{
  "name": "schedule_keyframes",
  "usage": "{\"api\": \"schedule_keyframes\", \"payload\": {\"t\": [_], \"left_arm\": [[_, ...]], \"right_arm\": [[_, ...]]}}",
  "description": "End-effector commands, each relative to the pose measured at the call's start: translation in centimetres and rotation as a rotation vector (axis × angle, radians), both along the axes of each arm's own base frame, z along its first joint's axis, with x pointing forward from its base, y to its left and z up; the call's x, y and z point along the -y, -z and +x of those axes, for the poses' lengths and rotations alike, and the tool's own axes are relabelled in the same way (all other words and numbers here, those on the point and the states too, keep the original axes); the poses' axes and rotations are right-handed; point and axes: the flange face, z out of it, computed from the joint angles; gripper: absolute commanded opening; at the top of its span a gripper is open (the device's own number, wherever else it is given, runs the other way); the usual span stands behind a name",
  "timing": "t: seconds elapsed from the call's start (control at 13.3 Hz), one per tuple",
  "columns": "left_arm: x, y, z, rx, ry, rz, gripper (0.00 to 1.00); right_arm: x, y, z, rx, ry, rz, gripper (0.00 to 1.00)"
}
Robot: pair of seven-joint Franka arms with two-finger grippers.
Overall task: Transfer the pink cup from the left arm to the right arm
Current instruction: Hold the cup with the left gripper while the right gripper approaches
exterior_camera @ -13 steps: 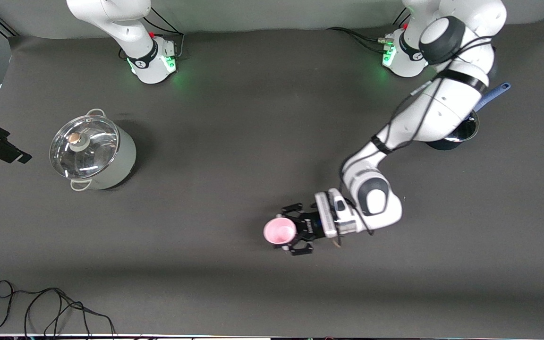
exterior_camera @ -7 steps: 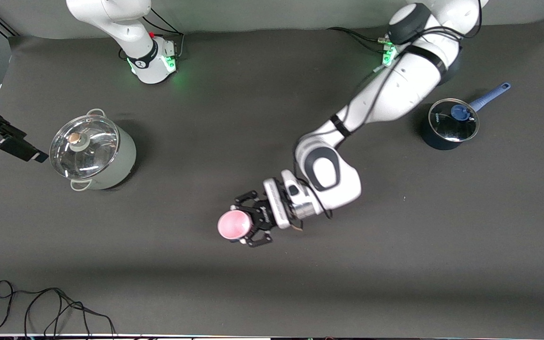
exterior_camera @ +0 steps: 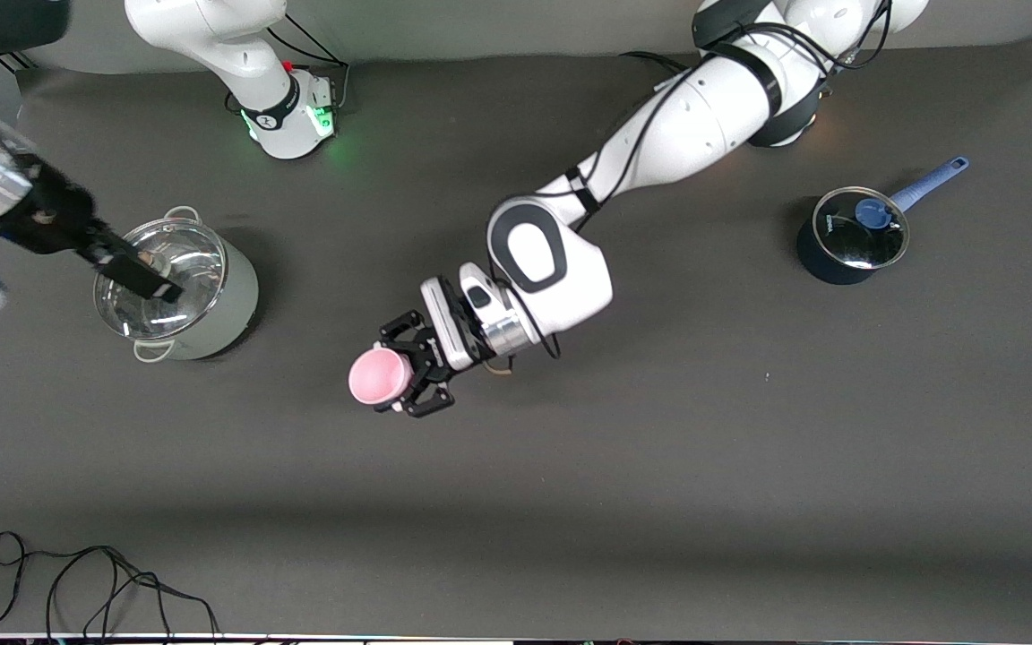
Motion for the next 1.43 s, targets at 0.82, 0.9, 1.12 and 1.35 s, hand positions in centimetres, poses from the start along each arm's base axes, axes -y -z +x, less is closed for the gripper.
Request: {"api": "schedule_keyframes", "payload": {"t": [0.82,0.9,1.12,1.35], "left_arm": [[1.6,-3.5,-2.3,0.023,-0.037,0.014,0.0],[1.6,-3.5,-2.3,0.023,-0.037,0.014,0.0],[1.6,-3.5,-2.3,0.024,-0.036,0.015,0.0],[1.5,-3.5,-2.2,0.024,-0.037,0.015,0.0]], "right_arm": [[-9.9,5.7,3.4,-0.238,0.014,-0.004,1.0],[-10.3,6.6,3.9,-0.251,0.014,0.032,1.0],[-10.9,7.7,5.3,-0.201,0.034,0.082,1.0],[-11.1,9.8,6.4,-0.174,0.061,0.108,1.0]]}}
